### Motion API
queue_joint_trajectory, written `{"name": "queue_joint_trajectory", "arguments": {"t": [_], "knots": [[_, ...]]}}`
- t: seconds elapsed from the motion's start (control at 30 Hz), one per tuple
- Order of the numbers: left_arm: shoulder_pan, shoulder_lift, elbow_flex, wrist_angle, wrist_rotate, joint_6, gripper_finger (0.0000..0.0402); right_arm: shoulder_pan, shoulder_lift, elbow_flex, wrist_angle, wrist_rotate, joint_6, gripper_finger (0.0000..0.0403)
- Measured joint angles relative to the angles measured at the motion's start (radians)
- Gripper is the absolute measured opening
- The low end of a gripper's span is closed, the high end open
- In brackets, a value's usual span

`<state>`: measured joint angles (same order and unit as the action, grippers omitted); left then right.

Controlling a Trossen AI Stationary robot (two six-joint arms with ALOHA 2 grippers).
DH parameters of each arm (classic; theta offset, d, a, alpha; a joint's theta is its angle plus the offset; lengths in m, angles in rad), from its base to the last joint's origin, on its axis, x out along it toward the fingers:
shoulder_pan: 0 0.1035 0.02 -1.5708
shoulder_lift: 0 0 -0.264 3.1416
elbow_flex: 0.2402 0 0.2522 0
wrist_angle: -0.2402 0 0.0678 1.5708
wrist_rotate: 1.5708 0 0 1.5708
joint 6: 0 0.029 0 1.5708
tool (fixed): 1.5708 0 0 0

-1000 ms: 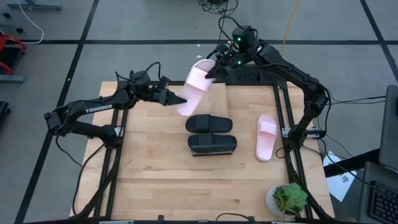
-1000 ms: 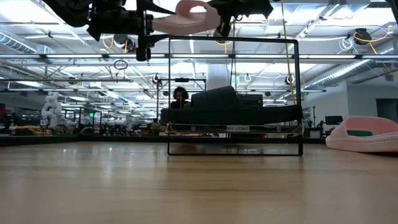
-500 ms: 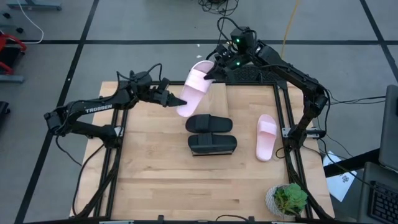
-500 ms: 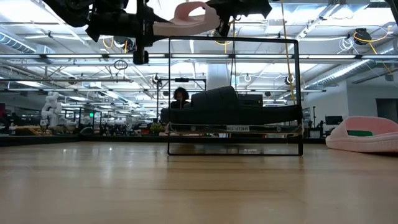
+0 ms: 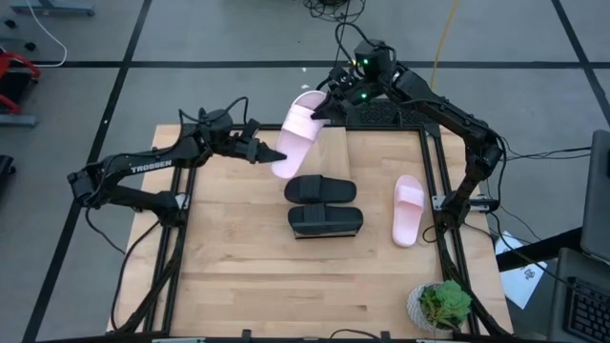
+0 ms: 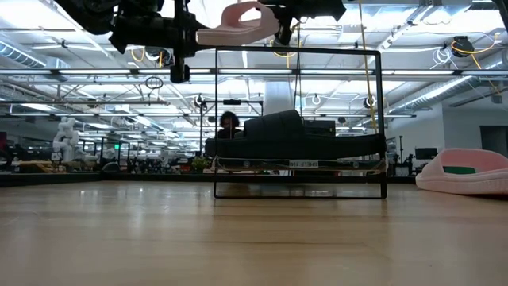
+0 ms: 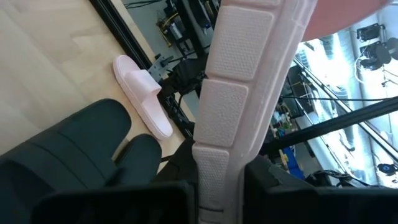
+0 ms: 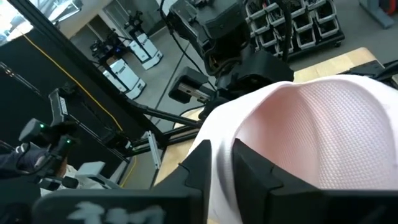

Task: Pick and place slides into the shelf
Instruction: Put the left pink slide on the shelf

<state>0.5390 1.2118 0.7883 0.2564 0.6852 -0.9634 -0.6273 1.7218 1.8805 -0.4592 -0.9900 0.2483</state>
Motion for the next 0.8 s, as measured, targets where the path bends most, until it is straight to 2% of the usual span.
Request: {"name": "queue_joint_trajectory", "arguments": {"t": [0.53,0.8], "knots": [[0.031,0.000,0.000,-0.110,-0.032,0.056,0.0047,0.001,0.000,0.000,-0.091,-0.031,-0.004,0.0179],[0.087,0.000,0.000,-0.130,-0.020,0.081,0.0047,0.001,0.000,0.000,-0.088,-0.028,0.002,0.0195]]}}
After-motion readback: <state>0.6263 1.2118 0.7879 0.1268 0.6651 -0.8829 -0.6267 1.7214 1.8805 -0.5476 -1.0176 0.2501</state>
